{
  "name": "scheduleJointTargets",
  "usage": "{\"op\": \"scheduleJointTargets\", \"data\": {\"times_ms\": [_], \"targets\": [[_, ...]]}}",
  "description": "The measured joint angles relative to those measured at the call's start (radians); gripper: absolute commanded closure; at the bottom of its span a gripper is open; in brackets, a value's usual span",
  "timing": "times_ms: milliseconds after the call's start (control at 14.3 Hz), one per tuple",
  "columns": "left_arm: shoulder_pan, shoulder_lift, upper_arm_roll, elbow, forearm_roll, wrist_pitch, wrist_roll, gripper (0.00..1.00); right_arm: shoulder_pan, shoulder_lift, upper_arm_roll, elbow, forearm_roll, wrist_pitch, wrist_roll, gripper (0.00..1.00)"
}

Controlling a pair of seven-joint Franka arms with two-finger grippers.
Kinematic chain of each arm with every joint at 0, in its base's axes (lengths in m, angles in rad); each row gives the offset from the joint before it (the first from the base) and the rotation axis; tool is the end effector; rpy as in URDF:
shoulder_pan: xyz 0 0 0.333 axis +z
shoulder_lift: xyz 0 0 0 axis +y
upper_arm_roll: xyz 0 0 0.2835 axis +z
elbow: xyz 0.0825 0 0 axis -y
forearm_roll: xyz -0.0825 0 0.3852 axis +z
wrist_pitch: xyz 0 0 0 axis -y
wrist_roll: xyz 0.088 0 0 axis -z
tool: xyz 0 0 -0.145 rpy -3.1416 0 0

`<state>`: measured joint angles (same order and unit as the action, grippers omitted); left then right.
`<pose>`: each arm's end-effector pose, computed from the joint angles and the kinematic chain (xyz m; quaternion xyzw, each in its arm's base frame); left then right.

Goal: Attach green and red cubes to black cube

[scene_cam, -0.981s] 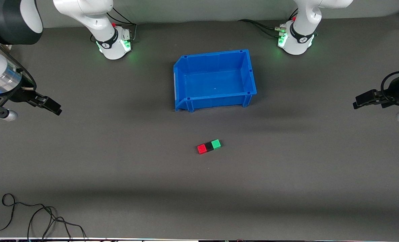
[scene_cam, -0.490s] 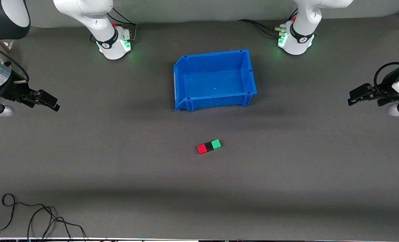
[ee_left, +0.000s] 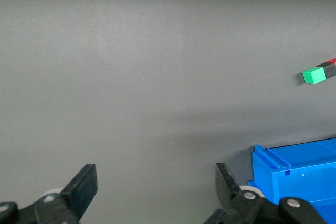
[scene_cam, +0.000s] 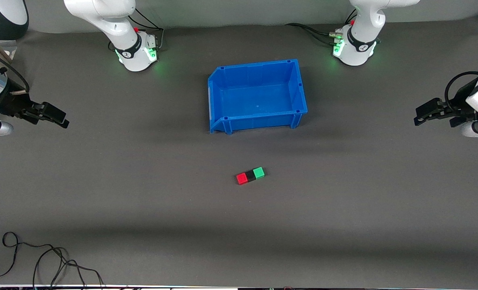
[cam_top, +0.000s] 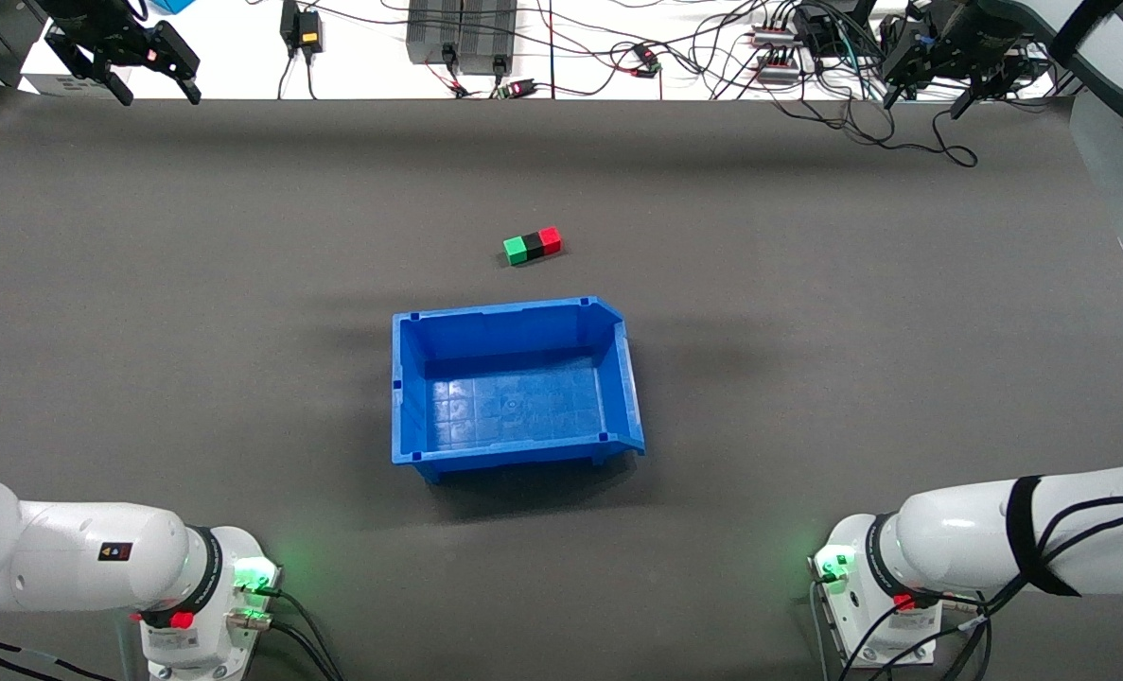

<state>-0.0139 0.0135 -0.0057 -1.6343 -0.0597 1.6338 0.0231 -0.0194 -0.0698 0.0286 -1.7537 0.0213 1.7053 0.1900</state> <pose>0.5624 -0.0193 0.5220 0.9993 -0.0193 -0.0069 0.0298 0.5456 0.0082 0.5170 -0.9957 0.0916 -0.0097 0.0106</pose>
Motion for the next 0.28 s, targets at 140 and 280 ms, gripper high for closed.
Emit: {"op": "scheduleJointTargets", "data": {"times_ms": [140, 280], "targets": [[0.000, 0.000, 0.000, 0.000, 0.000, 0.000, 0.000, 0.00, 0.000, 0.004, 0.000, 0.000, 0.000, 0.000, -0.026, 0.00], [0.000, 0.000, -0.001, 0.000, 0.000, 0.000, 0.000, 0.00, 0.000, 0.007, 0.000, 0.000, 0.000, 0.000, -0.083, 0.00]]}}
